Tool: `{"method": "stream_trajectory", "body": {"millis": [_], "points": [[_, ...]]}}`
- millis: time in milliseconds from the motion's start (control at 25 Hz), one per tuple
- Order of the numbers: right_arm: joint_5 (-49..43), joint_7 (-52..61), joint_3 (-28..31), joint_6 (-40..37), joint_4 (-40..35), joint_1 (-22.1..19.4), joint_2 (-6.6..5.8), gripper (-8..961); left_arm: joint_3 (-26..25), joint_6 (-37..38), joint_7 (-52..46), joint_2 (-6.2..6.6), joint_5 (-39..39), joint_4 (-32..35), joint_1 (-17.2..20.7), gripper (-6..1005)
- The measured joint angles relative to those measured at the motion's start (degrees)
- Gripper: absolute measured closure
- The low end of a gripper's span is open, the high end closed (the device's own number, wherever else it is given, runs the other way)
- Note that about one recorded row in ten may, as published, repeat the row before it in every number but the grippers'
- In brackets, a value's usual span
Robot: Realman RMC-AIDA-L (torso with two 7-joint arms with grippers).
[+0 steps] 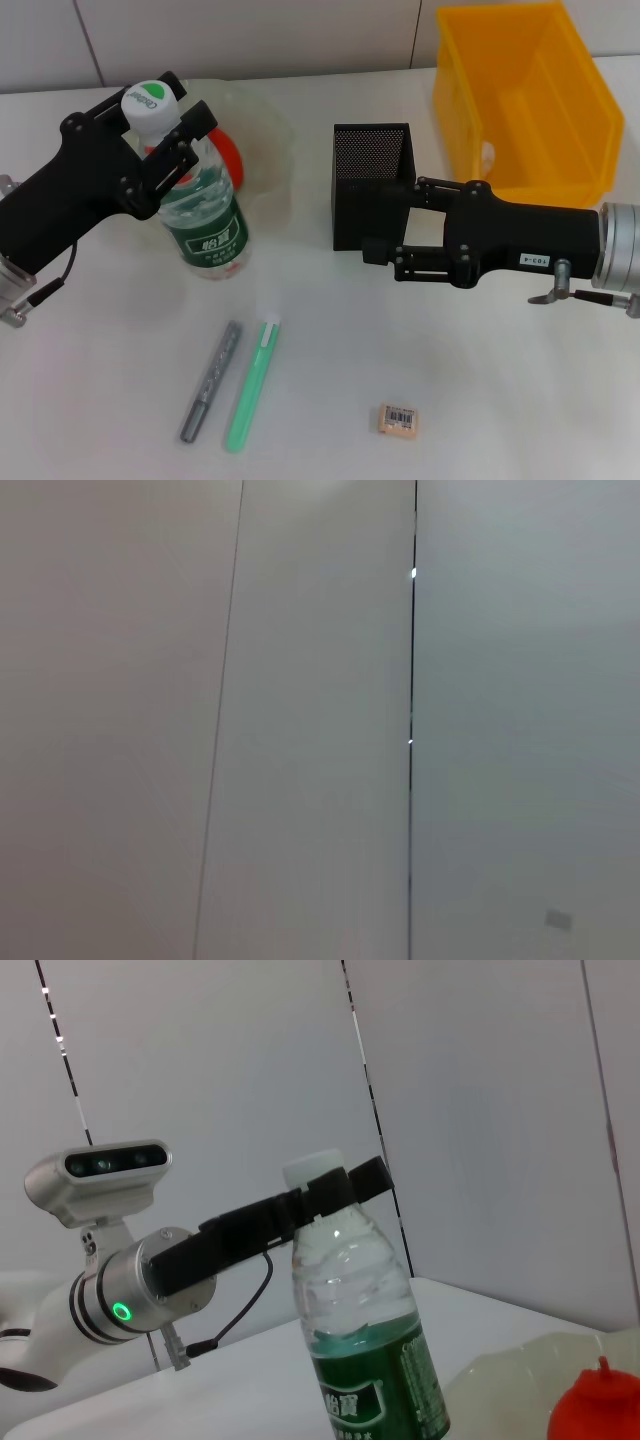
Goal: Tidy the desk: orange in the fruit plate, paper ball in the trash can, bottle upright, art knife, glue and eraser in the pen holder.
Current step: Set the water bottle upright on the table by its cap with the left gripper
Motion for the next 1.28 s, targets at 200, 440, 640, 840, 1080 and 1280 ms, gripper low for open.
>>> {"method": "stream_trajectory", "body": {"millis": [200,440,640,840,1080,1280], "points": [[0.0,0.0,0.06,0.03,0.21,0.07,0.0,186,0.0,-1.85,1.55,0.02,0.04,0.01,0.35,567],[0.0,0.0,0.06,0.5,0.32,0.06,0.0,186,0.0,-3.85,3.35,0.14,0.09,0.03,0.93,567],[0.0,0.01,0.04,0.73,1.39,0.3,0.0,186,-0.1,-4.55,4.05,0.22,0.09,0.1,1.75,568],[0.0,0.01,0.04,0.85,1.72,0.64,0.0,186,-0.84,-5.19,5.53,0.23,-0.08,-0.09,2.61,568],[0.0,0.01,0.04,0.91,1.73,0.76,0.0,186,-2.05,-6.19,5.95,0.07,0.03,-0.56,2.95,567],[0.0,0.01,0.05,1.08,1.72,0.82,0.05,186,-2.19,-7.82,7.27,-0.17,-0.06,-1.04,3.02,568]]}}
